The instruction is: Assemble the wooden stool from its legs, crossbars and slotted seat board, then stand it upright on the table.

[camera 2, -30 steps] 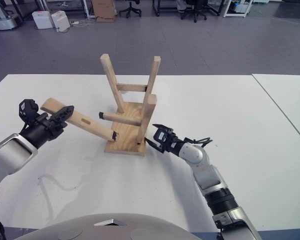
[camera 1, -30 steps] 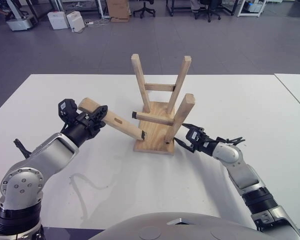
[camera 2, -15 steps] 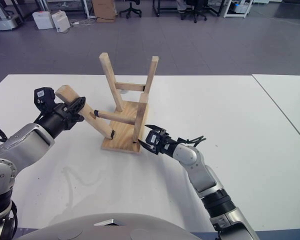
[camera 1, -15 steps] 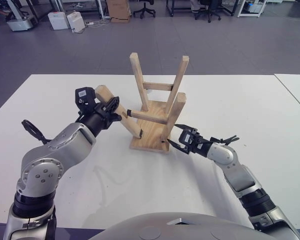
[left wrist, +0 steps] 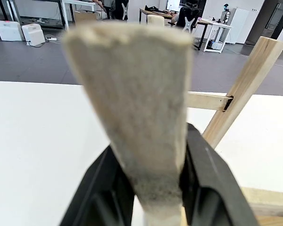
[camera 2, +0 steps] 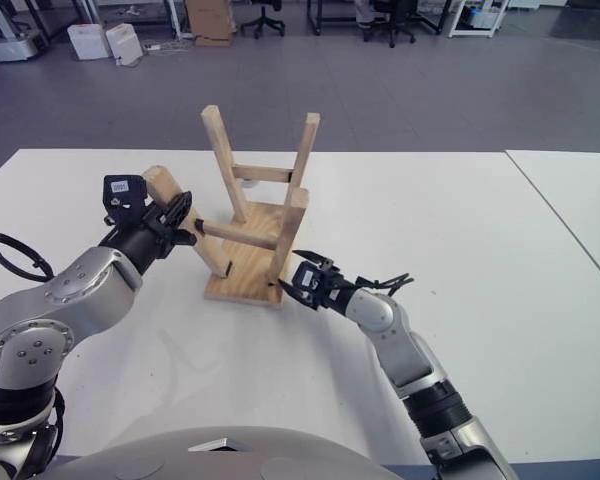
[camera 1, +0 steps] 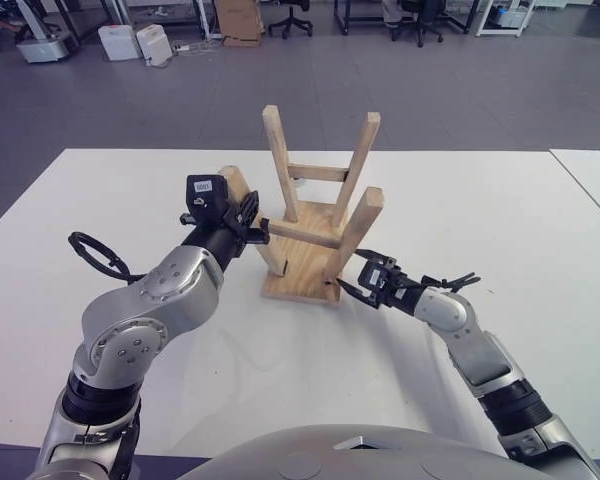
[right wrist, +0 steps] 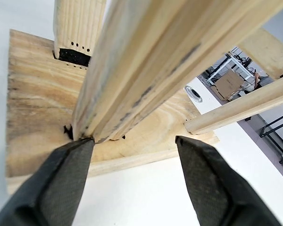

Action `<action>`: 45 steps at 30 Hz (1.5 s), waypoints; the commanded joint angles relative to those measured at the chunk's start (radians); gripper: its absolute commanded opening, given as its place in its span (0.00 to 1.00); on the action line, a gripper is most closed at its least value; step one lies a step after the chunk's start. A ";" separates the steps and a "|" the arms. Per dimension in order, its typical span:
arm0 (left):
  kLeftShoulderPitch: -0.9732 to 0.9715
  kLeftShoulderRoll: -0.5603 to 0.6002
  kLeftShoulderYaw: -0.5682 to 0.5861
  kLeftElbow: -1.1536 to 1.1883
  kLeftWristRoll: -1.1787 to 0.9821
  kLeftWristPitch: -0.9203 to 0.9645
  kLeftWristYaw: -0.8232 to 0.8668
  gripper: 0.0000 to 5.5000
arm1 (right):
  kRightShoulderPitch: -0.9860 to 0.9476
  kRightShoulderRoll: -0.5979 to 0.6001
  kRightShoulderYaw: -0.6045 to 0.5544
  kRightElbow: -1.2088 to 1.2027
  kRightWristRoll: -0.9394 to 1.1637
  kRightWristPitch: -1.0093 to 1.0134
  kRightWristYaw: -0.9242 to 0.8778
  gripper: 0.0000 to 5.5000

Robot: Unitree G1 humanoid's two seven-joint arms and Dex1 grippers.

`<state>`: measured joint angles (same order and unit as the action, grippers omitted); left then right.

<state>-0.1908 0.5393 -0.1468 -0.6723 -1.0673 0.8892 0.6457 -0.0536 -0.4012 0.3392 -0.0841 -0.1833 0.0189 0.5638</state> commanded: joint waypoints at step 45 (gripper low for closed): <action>-0.340 -0.165 0.063 0.368 0.301 -0.404 -1.123 0.51 | -0.481 -0.141 -0.526 -0.136 0.974 0.640 -0.007 0.59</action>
<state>-0.4752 0.3683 -0.1001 -0.3048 -0.7469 0.4204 -0.4946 -0.4777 -0.5594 -0.1486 -0.2181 0.7316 0.6280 0.5579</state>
